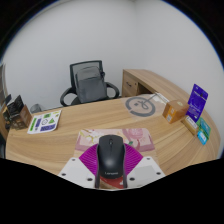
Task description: Arrange mouse
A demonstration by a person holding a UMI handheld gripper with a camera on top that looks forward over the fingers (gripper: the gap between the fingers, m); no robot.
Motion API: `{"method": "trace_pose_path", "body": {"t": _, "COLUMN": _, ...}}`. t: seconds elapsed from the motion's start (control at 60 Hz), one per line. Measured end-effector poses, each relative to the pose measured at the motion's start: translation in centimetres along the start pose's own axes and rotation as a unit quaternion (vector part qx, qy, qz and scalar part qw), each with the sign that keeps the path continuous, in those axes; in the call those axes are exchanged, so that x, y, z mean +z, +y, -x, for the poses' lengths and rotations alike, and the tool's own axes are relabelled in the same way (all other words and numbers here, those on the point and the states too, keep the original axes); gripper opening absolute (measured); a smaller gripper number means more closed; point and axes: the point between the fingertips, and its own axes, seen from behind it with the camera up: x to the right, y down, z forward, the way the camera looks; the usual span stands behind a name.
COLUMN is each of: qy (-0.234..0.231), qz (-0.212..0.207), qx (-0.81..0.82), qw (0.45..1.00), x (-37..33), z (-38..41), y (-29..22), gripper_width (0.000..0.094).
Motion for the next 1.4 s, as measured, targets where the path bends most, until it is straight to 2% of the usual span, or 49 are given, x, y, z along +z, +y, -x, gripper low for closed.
{"method": "trace_pose_path", "body": {"t": 0.183, "qy": -0.003, "qz": 0.029, "qx": -0.015, "qw": 0.999, "x": 2.7, "z": -1.2, "y": 4.1, "gripper_width": 0.0312}}
{"method": "trace_pose_path", "body": {"t": 0.267, "qy": -0.007, "qz": 0.038, "qx": -0.020, "qw": 0.999, "x": 3.1, "z": -1.4, "y": 5.3, "gripper_width": 0.0397}}
{"method": "trace_pose_path", "body": {"t": 0.3, "qy": -0.012, "qz": 0.029, "qx": -0.021, "qw": 0.999, "x": 3.1, "z": -1.3, "y": 4.9, "gripper_width": 0.0429}}
{"method": "trace_pose_path", "body": {"t": 0.35, "qy": -0.018, "qz": 0.035, "qx": -0.023, "qw": 0.999, "x": 3.1, "z": -1.2, "y": 5.2, "gripper_width": 0.0513}}
{"method": "trace_pose_path", "body": {"t": 0.367, "qy": -0.015, "qz": 0.036, "qx": -0.025, "qw": 0.999, "x": 3.1, "z": -1.4, "y": 5.2, "gripper_width": 0.0570}}
{"method": "trace_pose_path", "body": {"t": 0.417, "qy": -0.005, "qz": 0.031, "qx": -0.037, "qw": 0.999, "x": 2.7, "z": -2.0, "y": 4.6, "gripper_width": 0.0881}}
{"method": "trace_pose_path", "body": {"t": 0.467, "qy": -0.005, "qz": 0.018, "qx": -0.042, "qw": 0.999, "x": 1.6, "z": -2.3, "y": 3.4, "gripper_width": 0.0830}}
{"method": "trace_pose_path", "body": {"t": 0.533, "qy": -0.009, "qz": -0.001, "qx": -0.028, "qw": 1.000, "x": -1.4, "z": -2.3, "y": 1.4, "gripper_width": 0.0880}}
{"method": "trace_pose_path", "body": {"t": 0.667, "qy": -0.028, "qz": -0.022, "qx": -0.022, "qw": 0.999, "x": -11.6, "z": -1.1, "y": -1.2, "gripper_width": 0.0868}}
{"method": "trace_pose_path", "body": {"t": 0.783, "qy": -0.034, "qz": -0.040, "qx": -0.049, "qw": 0.997, "x": -21.7, "z": 0.0, "y": -1.1, "gripper_width": 0.0870}}
{"method": "trace_pose_path", "body": {"t": 0.967, "qy": -0.066, "qz": -0.034, "qx": -0.059, "qw": 0.996, "x": -35.4, "z": 2.2, "y": 3.5, "gripper_width": 0.0869}}
{"method": "trace_pose_path", "body": {"t": 1.1, "qy": -0.069, "qz": -0.021, "qx": -0.066, "qw": 0.995, "x": -42.7, "z": 2.9, "y": 8.2, "gripper_width": 0.0868}}
{"method": "trace_pose_path", "body": {"t": 1.25, "qy": -0.081, "qz": -0.012, "qx": -0.071, "qw": 0.994, "x": -48.2, "z": 3.9, "y": 12.6, "gripper_width": 0.0869}}
{"method": "trace_pose_path", "body": {"t": 1.4, "qy": -0.070, "qz": -0.007, "qx": -0.080, "qw": 0.994, "x": -50.9, "z": 3.9, "y": 15.7, "gripper_width": 0.0869}}
